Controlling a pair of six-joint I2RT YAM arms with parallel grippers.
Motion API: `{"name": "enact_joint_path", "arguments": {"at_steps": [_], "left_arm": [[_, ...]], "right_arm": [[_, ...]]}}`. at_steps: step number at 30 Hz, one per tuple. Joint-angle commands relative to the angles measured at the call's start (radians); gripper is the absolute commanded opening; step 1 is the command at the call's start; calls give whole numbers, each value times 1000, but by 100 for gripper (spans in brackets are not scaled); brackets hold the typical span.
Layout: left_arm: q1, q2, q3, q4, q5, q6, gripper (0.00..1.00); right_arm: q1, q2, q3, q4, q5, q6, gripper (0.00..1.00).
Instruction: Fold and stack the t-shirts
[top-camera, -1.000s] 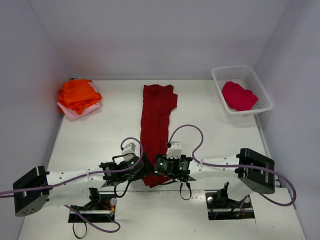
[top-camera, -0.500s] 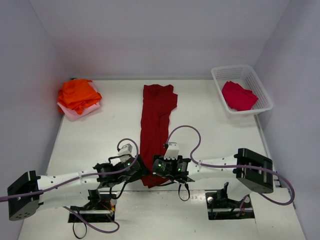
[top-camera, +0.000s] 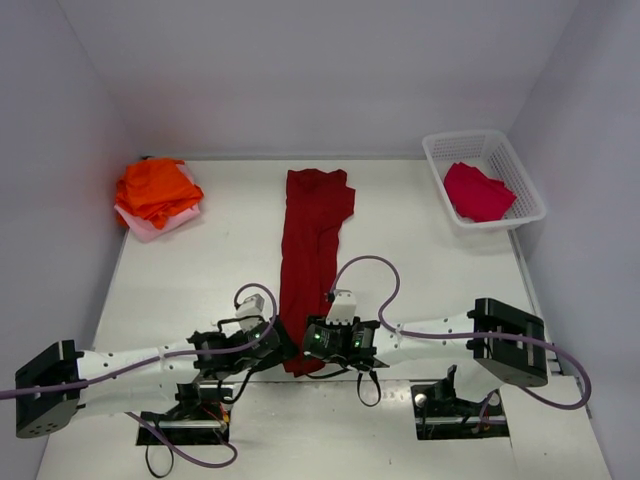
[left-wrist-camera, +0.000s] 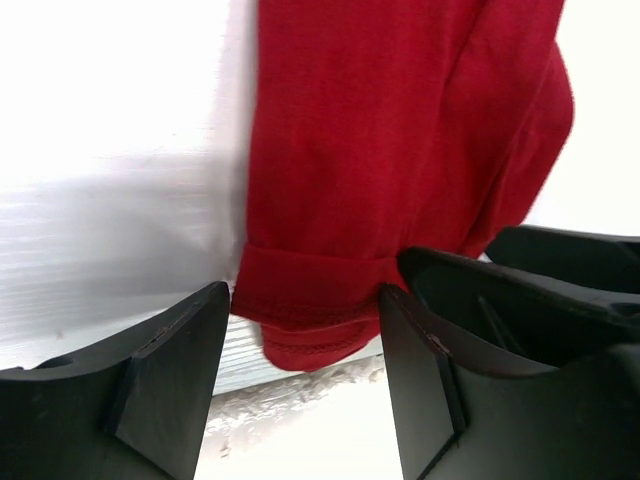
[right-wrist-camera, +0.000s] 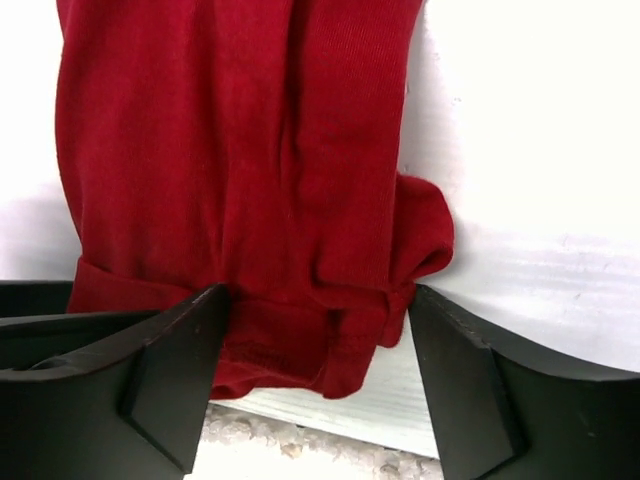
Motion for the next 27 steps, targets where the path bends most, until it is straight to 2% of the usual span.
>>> {"name": "enact_joint_path", "arguments": {"at_steps": [1, 5, 8, 11, 12, 14, 18, 20, 26, 27], "left_arm": [[-14, 26, -4, 56, -19, -26, 56], [-19, 45, -2, 73, -21, -27, 56], [-22, 45, -2, 71, -27, -27, 54], [-20, 31, -4, 64, -34, -29, 50], [-22, 28, -5, 62, -36, -30, 48], [-22, 23, -11, 61, -37, -35, 43], [-23, 13, -25, 62, -42, -41, 33], [-22, 3, -28, 61, -44, -41, 25], [-22, -14, -13, 28, -59, -32, 0], [-22, -15, -10, 24, -59, -29, 0]], "right_arm": [[14, 2, 21, -59, -26, 42, 68], [18, 7, 22, -62, -24, 51, 58], [21, 10, 25, -63, -21, 56, 47], [21, 16, 27, -65, -18, 56, 31], [21, 21, 28, -66, -18, 59, 29], [23, 25, 28, -66, -18, 60, 22], [29, 36, 37, -66, -15, 63, 14], [31, 38, 44, -66, -13, 62, 7], [32, 35, 76, -80, -4, 47, 0], [31, 33, 79, -88, -1, 45, 0]]}}
